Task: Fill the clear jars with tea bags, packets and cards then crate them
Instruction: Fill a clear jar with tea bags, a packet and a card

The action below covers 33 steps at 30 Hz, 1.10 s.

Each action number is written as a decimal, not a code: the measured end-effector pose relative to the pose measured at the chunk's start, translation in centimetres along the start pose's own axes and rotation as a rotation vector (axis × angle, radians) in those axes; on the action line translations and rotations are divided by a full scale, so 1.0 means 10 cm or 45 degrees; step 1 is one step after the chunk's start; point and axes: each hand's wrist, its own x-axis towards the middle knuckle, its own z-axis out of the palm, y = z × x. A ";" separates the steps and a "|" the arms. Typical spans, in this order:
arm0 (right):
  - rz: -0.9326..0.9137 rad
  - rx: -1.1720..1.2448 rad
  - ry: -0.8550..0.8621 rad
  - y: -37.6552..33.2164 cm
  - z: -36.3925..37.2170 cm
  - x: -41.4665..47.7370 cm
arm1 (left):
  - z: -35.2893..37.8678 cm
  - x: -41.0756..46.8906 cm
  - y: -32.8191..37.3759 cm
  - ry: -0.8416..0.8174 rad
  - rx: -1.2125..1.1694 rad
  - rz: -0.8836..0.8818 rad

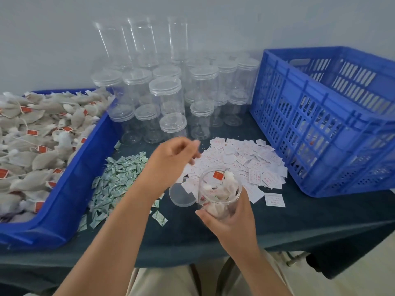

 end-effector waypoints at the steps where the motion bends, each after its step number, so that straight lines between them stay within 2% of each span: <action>1: 0.005 0.004 0.012 0.03 0.00 0.01 | 0.00 0.00 -0.12 0.124 0.141 -0.081; 2: 0.012 0.003 0.022 0.05 0.01 0.01 | 0.01 -0.03 -0.27 0.140 0.395 -0.154; 4: 0.023 -0.014 0.044 0.09 0.02 0.02 | 0.14 -0.15 -0.54 -0.058 0.878 -0.229; 5: 0.026 -0.020 0.059 0.11 0.03 0.02 | 0.22 -0.21 -0.64 -0.123 0.992 -0.219; 7: 0.034 -0.024 0.068 0.14 0.04 0.02 | 0.33 -0.28 -0.77 -0.047 1.009 -0.140; 10: 0.033 -0.015 0.054 0.16 0.03 0.01 | 0.40 -0.33 -0.82 0.110 0.813 -0.069; 15: 0.018 0.041 0.011 0.16 -0.01 -0.01 | 0.32 -0.36 -0.78 0.218 0.224 -0.253; 18: 0.031 0.090 -0.110 0.14 -0.03 -0.03 | 0.19 -0.40 -0.72 0.304 -0.204 -0.273; 20: 0.012 0.113 -0.193 0.07 -0.02 -0.03 | 0.13 -0.45 -0.59 0.230 -0.530 -0.259; 22: -0.021 0.099 -0.259 0.03 0.04 -0.03 | 0.06 -0.52 -0.44 0.070 -0.610 -0.127; 24: -0.051 0.083 -0.291 0.02 0.09 -0.03 | -0.01 -0.62 -0.33 -0.100 -0.482 0.053; 27: -0.107 -0.037 -0.304 -0.01 0.12 -0.03 | -0.07 -0.74 -0.27 -0.295 0.073 0.296; 29: -0.208 -0.185 -0.304 -0.04 0.12 -0.04 | -0.02 -0.75 -0.20 -0.263 0.393 0.340; 33: -0.261 -0.287 -0.296 -0.12 0.14 -0.08 | 0.04 -0.71 -0.04 -0.202 0.586 0.330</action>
